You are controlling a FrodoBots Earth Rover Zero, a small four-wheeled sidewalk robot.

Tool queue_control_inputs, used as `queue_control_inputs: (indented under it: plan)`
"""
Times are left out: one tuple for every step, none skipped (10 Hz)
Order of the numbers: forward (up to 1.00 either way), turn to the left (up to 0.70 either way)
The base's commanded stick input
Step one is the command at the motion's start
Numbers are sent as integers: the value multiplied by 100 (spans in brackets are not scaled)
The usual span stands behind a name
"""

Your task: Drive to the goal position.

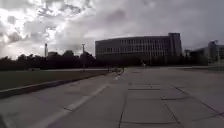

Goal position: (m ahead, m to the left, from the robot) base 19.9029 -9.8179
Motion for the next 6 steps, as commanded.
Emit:
queue_control_inputs:
  plan:
    - [70,-20]
    - [70,0]
    - [70,0]
    - [70,0]
    - [70,0]
    - [70,0]
